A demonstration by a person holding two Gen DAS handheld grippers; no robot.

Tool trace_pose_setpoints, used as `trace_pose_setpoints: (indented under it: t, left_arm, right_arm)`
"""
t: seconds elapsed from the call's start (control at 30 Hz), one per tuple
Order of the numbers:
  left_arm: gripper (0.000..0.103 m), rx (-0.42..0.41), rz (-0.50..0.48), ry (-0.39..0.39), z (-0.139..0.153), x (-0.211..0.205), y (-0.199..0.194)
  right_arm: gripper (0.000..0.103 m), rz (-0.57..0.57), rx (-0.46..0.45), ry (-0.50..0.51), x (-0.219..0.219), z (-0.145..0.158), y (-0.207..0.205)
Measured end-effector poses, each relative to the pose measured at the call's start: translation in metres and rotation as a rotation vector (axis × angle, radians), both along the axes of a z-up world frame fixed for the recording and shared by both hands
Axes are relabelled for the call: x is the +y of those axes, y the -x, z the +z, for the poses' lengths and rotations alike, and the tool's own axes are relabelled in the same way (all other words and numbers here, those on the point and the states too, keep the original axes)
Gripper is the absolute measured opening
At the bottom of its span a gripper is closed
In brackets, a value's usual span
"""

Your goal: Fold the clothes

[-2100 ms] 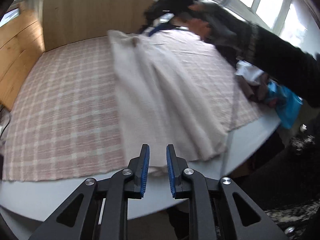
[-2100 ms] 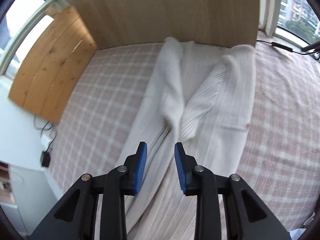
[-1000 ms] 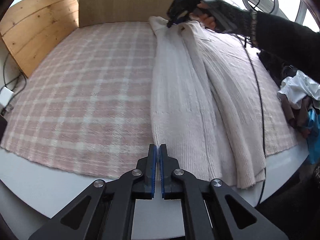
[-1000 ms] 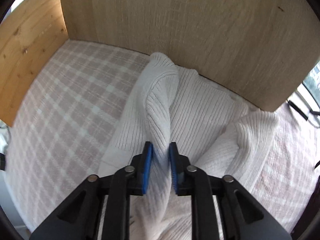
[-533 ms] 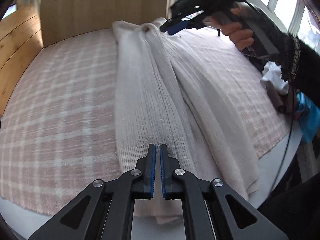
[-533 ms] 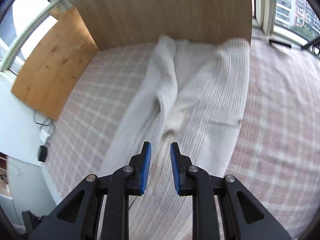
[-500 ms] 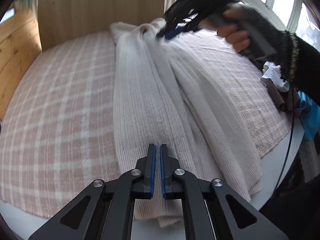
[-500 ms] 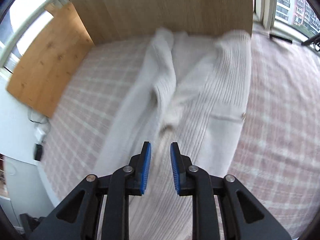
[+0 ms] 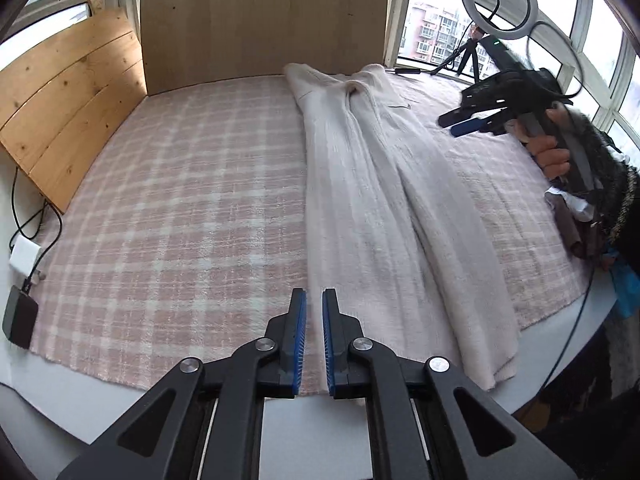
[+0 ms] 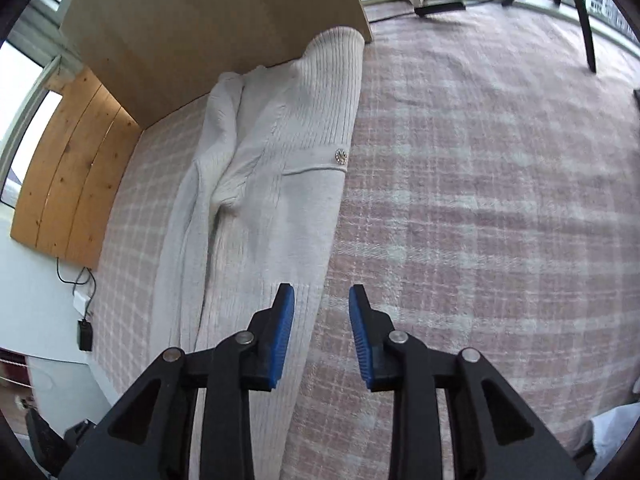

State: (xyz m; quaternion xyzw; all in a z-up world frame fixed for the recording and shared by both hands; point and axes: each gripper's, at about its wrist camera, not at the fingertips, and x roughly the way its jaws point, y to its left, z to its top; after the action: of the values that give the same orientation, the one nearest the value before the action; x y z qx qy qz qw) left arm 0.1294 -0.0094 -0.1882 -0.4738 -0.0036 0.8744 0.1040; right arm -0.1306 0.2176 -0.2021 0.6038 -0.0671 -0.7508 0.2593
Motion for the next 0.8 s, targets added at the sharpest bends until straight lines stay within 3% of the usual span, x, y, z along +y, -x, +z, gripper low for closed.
trace_pose_setpoints:
  t: [0.1, 0.3, 0.33, 0.37, 0.43, 0.53, 0.63, 0.7, 0.8]
  left_arm:
    - [0.01, 0.0, -0.058, -0.058, 0.004, 0.031, -0.015]
    - [0.019, -0.006, -0.183, -0.036, -0.018, 0.105, -0.021]
    - [0.019, -0.018, -0.194, -0.033, -0.024, 0.114, -0.017]
    - [0.019, -0.031, -0.205, -0.031, -0.031, 0.123, -0.014]
    - [0.02, -0.042, -0.206, -0.024, -0.042, 0.13, -0.011]
    - [0.02, -0.037, -0.199, -0.024, -0.038, 0.128, -0.012]
    - [0.022, -0.044, -0.187, -0.024, -0.036, 0.126, -0.011]
    - [0.022, -0.049, -0.179, -0.022, -0.037, 0.125, -0.011]
    - [0.021, -0.052, -0.176, -0.019, -0.037, 0.128, -0.011]
  right_arm:
    - [0.029, 0.011, -0.021, -0.017, -0.015, -0.013, 0.0]
    - [0.028, 0.063, 0.062, -0.087, -0.04, -0.012, -0.003]
    - [0.02, 0.068, 0.074, -0.091, -0.042, -0.011, -0.003]
    - [0.006, 0.054, 0.079, -0.093, -0.04, -0.01, -0.003]
    - [0.005, 0.0, 0.079, -0.081, -0.027, -0.008, -0.004]
    - [0.006, 0.057, 0.061, -0.041, -0.025, -0.005, -0.005]
    - [0.019, 0.083, 0.107, -0.018, -0.031, 0.013, 0.007]
    - [0.044, 0.032, 0.161, -0.03, -0.035, 0.023, 0.035]
    - [0.047, -0.039, 0.192, -0.058, -0.05, 0.023, 0.091]
